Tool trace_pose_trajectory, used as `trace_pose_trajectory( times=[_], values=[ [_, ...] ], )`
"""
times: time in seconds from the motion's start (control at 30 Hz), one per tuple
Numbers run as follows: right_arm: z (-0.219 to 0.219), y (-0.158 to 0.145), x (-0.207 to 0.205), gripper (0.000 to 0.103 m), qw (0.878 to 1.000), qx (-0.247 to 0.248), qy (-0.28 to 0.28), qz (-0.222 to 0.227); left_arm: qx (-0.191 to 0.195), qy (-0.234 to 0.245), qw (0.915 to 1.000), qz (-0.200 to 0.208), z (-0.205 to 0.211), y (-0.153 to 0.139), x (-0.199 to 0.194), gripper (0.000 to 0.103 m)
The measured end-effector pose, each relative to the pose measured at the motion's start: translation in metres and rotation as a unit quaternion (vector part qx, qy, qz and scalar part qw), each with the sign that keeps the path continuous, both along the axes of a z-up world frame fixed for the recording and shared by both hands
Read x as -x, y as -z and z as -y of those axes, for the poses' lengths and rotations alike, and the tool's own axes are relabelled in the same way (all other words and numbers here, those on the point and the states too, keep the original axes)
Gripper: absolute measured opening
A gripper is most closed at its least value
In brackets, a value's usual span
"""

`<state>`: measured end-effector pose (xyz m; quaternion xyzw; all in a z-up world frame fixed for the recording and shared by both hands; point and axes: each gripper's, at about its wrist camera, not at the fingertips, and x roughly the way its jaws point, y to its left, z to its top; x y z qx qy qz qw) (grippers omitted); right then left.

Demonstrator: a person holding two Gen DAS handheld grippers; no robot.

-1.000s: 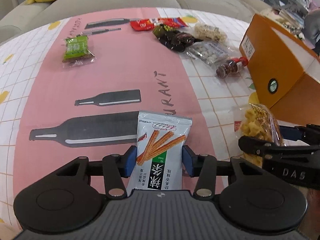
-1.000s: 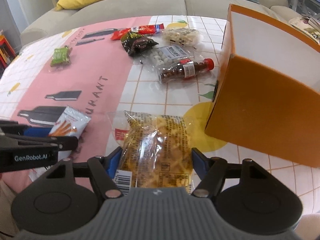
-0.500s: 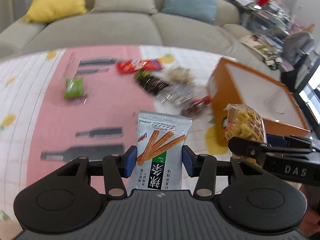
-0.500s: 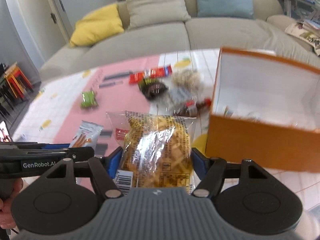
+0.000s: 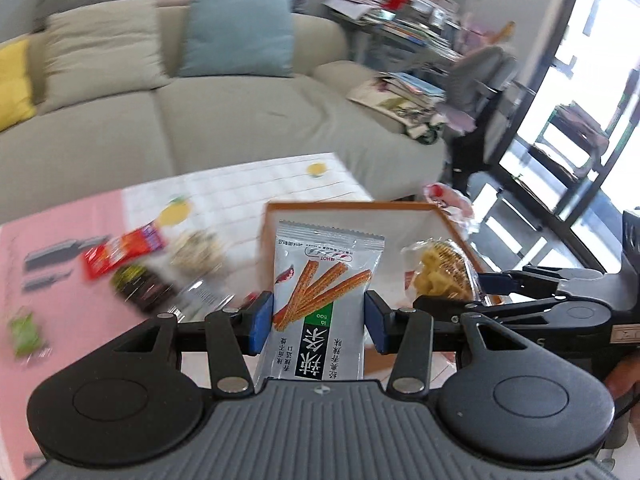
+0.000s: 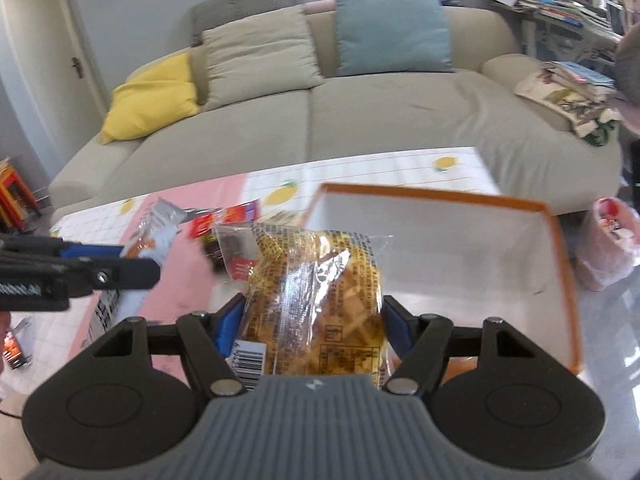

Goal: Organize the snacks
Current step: 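Lift both packs and carry them over the orange box, then open both tools to drop the packs into the box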

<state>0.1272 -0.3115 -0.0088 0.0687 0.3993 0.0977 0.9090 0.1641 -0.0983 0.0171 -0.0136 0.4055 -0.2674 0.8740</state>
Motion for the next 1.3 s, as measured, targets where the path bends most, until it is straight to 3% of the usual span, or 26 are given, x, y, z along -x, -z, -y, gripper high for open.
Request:
trace_pose_trajectory(
  times=[0.2, 0.4, 0.57, 0.73, 0.97, 1.3],
  values=[
    [0.043, 0.013, -0.034, 0.069, 0.999, 0.027, 0.027, -0.028, 0.009, 0.04, 0.9986, -0.035, 0.053, 0.015, -0.044, 0.055],
    [0.066, 0.048, -0.066, 0.069, 0.996, 0.046, 0.03, -0.071, -0.038, 0.07, 0.9944, -0.07, 0.099, 0.058, -0.074, 0.055],
    [0.067, 0.077, -0.084, 0.069, 0.992, 0.072, 0.02, -0.097, -0.09, 0.09, 0.9879, -0.088, 0.113, 0.09, -0.084, 0.055],
    [0.064, 0.099, -0.093, 0.07, 0.987, 0.109, 0.004, -0.118, -0.107, 0.089, 0.9826, -0.123, 0.116, 0.106, -0.096, 0.055],
    [0.064, 0.117, -0.102, 0.072, 0.982, 0.122, -0.004, -0.144, -0.115, 0.082, 0.9815, -0.129, 0.118, 0.12, -0.106, 0.055],
    [0.063, 0.109, -0.095, 0.092, 0.98, 0.144, 0.001, -0.134, -0.126, 0.081, 0.9829, -0.107, 0.121, 0.114, -0.099, 0.055]
  ],
)
